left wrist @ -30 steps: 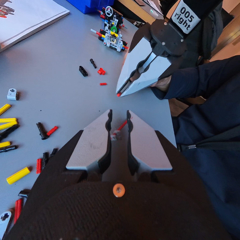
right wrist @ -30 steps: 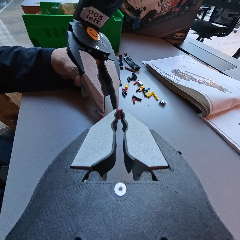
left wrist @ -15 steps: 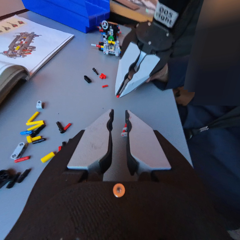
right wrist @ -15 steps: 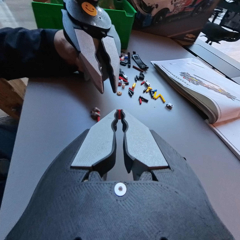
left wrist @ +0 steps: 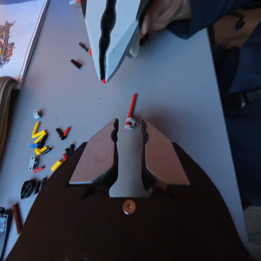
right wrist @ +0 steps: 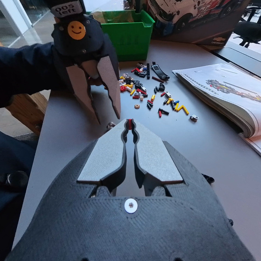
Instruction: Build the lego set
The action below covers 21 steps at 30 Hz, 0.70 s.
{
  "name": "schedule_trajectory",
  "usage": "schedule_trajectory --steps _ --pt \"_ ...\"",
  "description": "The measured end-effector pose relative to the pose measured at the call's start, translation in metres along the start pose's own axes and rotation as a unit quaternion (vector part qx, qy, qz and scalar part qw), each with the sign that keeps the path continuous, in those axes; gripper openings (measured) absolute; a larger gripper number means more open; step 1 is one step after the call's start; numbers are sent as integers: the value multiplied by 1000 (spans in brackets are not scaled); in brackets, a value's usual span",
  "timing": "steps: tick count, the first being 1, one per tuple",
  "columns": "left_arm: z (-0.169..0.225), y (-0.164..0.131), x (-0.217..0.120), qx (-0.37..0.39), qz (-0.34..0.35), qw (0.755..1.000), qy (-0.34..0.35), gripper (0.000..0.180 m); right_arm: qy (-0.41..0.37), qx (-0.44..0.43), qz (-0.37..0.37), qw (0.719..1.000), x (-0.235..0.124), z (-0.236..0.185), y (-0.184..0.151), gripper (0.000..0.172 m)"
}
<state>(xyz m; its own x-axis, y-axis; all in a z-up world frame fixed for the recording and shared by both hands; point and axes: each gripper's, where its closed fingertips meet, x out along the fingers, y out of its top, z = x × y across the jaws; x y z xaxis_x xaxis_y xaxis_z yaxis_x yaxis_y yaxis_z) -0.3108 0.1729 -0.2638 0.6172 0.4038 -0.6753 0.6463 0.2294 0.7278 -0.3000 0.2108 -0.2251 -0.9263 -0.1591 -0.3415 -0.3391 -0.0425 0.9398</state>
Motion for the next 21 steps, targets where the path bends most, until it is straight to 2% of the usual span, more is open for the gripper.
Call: schedule_trajectory --steps 3,6,9,11,12,16,19,21 --pt "1 -15 11 4 -47 999 -10 18 -1 -12 -9 1000 2 -3 -2 0" --pt "11 -10 18 -8 -46 997 -57 0 3 -21 -10 1000 3 -7 -2 0" --pt "10 -7 21 -93 -46 988 -115 0 23 -31 -17 999 4 -15 -4 0" --pt "5 -6 21 -158 -46 976 -142 1 70 -48 -39 996 4 -29 -11 0" --pt "2 -5 20 -177 -42 973 -141 7 83 -61 -56 993 3 -33 -18 0" --pt "8 14 9 -134 7 986 -101 26 78 -111 -80 987 -7 -31 -31 0" --pt "14 18 13 -83 -10 995 -46 36 73 -102 -77 989 -15 -24 -33 0" --pt "17 15 22 -42 -37 998 -15 32 72 -98 -78 990 -17 -21 -34 0"
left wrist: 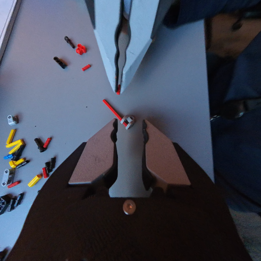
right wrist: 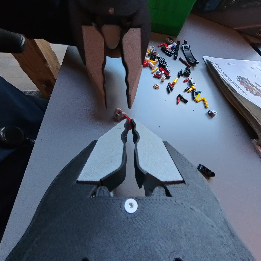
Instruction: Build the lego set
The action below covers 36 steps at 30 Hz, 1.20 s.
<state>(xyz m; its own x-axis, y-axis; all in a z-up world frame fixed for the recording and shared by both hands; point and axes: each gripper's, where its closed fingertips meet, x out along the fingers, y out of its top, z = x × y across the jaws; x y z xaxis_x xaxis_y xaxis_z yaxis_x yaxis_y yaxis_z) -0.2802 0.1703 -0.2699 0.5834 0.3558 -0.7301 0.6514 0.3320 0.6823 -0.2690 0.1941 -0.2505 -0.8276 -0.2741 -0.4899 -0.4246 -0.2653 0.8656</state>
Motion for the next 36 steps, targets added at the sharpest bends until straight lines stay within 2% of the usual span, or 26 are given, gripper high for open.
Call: schedule_trajectory --steps 2,4,7,10,12,15,17,20,22,26,30,32,36 --pt "2 -9 12 28 -38 999 6 22 -2 -5 -10 1000 0 0 -4 0" --pt "6 -4 16 22 -26 999 -14 3 -2 -17 -26 1000 1 -2 -9 0" --pt "1 -1 20 -46 -20 998 -45 1 28 -44 -53 997 1 -14 -19 2" --pt "0 3 22 -150 -1 983 -104 1 31 -75 -57 995 -1 -20 -22 7" --pt "0 5 23 -203 21 970 -135 1 21 -86 -57 994 -2 -19 -23 9" --pt "7 8 21 -290 40 933 -208 0 -11 -91 -57 994 -1 -10 -22 15" --pt "9 11 19 -308 46 923 -226 0 -24 -100 -52 993 0 -8 -19 18" --pt "8 8 22 -318 33 921 -221 0 -25 -119 -51 991 2 -12 -18 10" --pt "7 8 23 -313 34 925 -211 0 -32 -125 -72 989 3 -9 -25 0" --pt "4 6 20 -273 37 947 -164 2 -29 -92 -49 994 -4 -4 -20 0" --pt "-6 10 12 -219 62 969 -92 6 -17 -12 3 1000 -16 6 -7 0" --pt "-8 17 6 -175 79 980 -54 7 13 33 34 999 -20 5 1 0" --pt "-12 34 -1 -67 99 992 34 11 82 140 92 982 -26 4 17 0"
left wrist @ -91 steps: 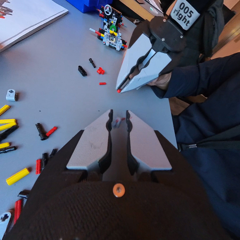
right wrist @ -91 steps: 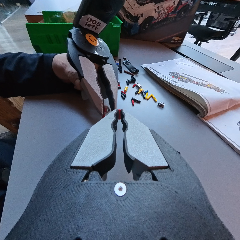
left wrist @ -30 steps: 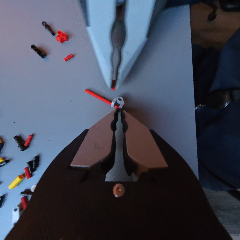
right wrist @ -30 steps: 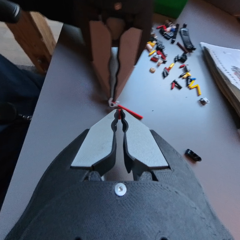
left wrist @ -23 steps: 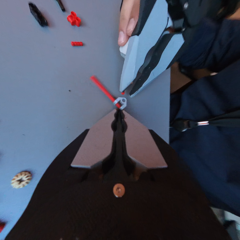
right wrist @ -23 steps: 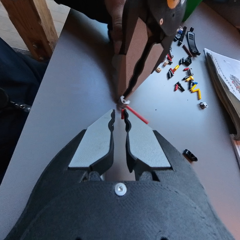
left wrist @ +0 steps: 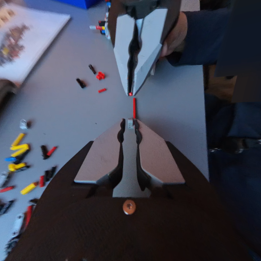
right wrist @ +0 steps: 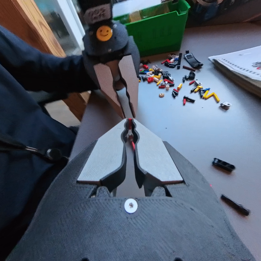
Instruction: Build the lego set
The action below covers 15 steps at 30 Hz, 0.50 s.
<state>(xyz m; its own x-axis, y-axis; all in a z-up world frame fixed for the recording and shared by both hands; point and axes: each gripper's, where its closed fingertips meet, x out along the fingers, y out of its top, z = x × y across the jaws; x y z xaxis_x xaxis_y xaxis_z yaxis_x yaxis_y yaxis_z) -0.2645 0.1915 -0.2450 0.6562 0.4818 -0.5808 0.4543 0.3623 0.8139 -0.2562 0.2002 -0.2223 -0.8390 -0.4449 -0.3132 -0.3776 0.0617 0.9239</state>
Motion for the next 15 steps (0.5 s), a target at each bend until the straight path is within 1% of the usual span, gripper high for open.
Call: schedule_trajectory --steps 3,6,12,15 --pt "0 10 1 86 6 995 54 16 51 69 34 996 -3 -4 9 0" --pt "7 15 6 135 5 989 64 18 84 117 47 988 -2 -7 12 0" --pt "9 27 6 143 40 987 67 18 125 177 35 975 5 -13 9 0" --pt "12 30 5 147 51 986 55 18 151 204 38 967 5 -18 10 0"
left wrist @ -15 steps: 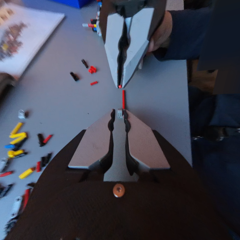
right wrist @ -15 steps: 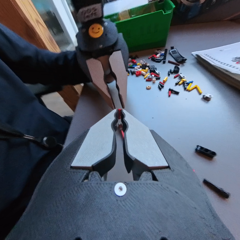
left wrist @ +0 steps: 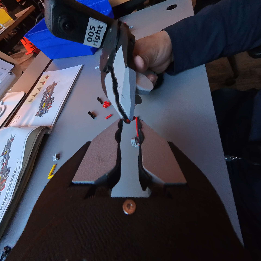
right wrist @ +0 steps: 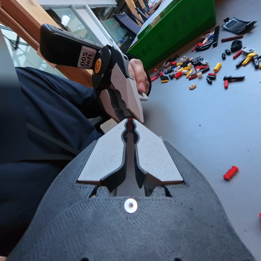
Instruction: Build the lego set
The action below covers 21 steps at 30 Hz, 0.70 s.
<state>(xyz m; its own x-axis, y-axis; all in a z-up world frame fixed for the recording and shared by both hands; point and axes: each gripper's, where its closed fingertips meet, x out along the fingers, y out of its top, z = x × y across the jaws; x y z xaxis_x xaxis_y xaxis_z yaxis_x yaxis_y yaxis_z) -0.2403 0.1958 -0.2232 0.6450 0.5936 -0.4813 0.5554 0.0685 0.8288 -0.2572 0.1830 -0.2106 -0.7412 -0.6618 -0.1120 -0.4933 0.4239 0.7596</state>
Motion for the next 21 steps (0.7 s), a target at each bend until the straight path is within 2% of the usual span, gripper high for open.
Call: schedule_trajectory --steps 5,9,11,14,17,21 --pt "2 5 -2 -25 29 999 -29 14 38 32 3 999 0 -8 -1 0" --pt "-3 11 -6 -36 51 998 -21 14 64 83 35 994 -4 -7 7 0" --pt "-9 12 -6 -34 52 998 5 18 72 104 58 990 -7 -6 12 0" --pt "-28 17 -7 -26 55 994 93 23 94 141 111 979 -11 -5 25 0" --pt "-27 31 -8 4 78 989 124 20 95 141 154 973 -17 -3 36 0" --pt "-31 34 -3 20 63 986 155 17 97 142 163 971 -19 -4 38 0"
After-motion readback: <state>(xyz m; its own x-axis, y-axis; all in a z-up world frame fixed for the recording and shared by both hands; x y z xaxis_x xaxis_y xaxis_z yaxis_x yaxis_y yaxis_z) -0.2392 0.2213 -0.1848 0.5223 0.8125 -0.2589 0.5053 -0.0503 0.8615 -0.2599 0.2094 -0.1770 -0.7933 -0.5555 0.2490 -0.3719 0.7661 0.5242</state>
